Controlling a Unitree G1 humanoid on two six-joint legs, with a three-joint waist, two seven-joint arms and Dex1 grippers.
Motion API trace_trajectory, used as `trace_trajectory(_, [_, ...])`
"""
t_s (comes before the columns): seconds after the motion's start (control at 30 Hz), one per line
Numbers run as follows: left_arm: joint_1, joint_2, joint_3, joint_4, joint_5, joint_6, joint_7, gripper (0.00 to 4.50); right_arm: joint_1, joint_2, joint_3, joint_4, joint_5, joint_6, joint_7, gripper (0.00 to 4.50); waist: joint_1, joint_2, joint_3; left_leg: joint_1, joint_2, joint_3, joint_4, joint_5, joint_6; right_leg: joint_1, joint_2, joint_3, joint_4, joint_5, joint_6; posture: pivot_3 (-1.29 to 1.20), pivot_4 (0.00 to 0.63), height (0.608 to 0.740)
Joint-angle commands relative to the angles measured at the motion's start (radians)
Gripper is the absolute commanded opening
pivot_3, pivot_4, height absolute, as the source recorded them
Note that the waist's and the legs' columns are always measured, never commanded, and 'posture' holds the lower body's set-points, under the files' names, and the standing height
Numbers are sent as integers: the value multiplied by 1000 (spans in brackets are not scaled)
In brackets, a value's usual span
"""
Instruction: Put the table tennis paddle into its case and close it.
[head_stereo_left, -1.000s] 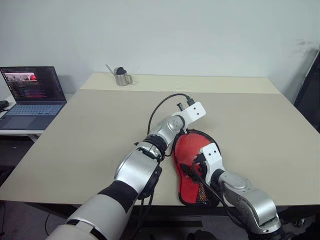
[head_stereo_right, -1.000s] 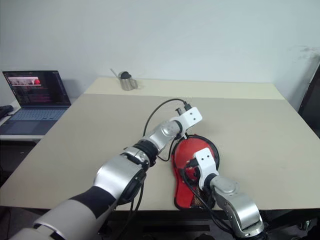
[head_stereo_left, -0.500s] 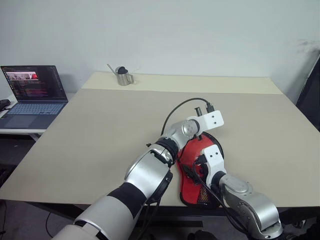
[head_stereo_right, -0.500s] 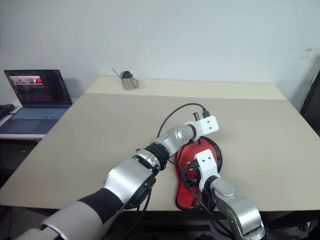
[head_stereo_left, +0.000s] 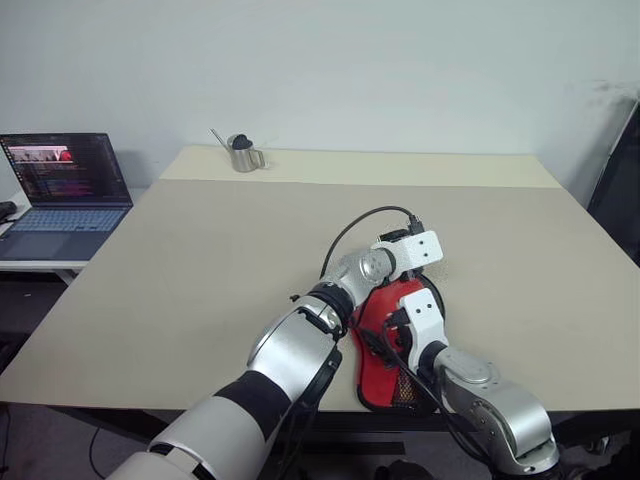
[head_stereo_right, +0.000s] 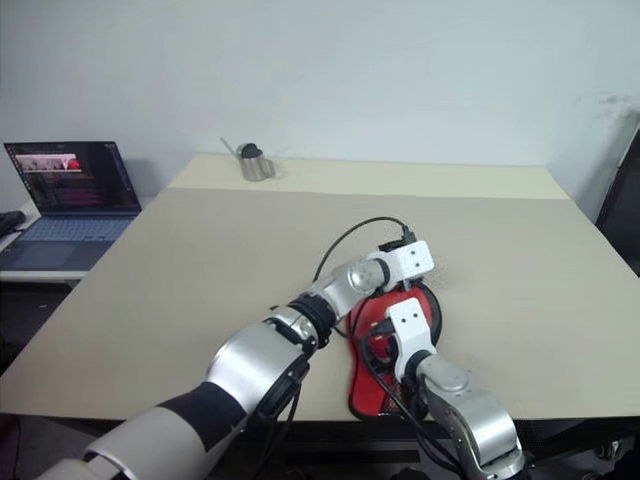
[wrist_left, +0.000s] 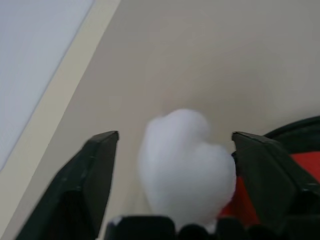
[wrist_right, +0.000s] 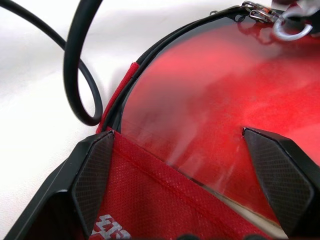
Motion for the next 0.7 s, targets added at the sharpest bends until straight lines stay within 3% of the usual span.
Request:
trace_trajectory(0.03, [-68, 18, 68, -42, -63, -1, 8, 4467, 19, -5, -2, 62, 3, 27, 10, 4500, 0, 0, 0, 0, 0, 0, 0, 0, 0, 0, 0, 0, 0, 0, 0, 0, 150, 740])
trace_trajectory(0.2, [-121, 71, 163, -54, -146, -28, -34, 4467, 8, -8, -26, 56, 9, 29, 19, 4500, -1, 0, 0, 0, 0, 0, 0, 0, 0, 0, 0, 0, 0, 0, 0, 0, 150, 740])
trace_trajectory(0.43, [-87, 178, 269, -89, -298, -124, -406, 4467, 9, 11, -106, -80, 91, 93, 28, 4500, -1, 0, 0, 0, 0, 0, 0, 0, 0, 0, 0, 0, 0, 0, 1, 0, 150, 740])
trace_trajectory(0.7, [127, 304, 298, -211, -433, -147, -789, 4467, -28, -14, -259, -331, 250, 256, 68, 4500, -5, 1, 0, 0, 2, 0, -1, 0, 0, -1, 2, 0, 1, 2, 3, 0, 150, 740])
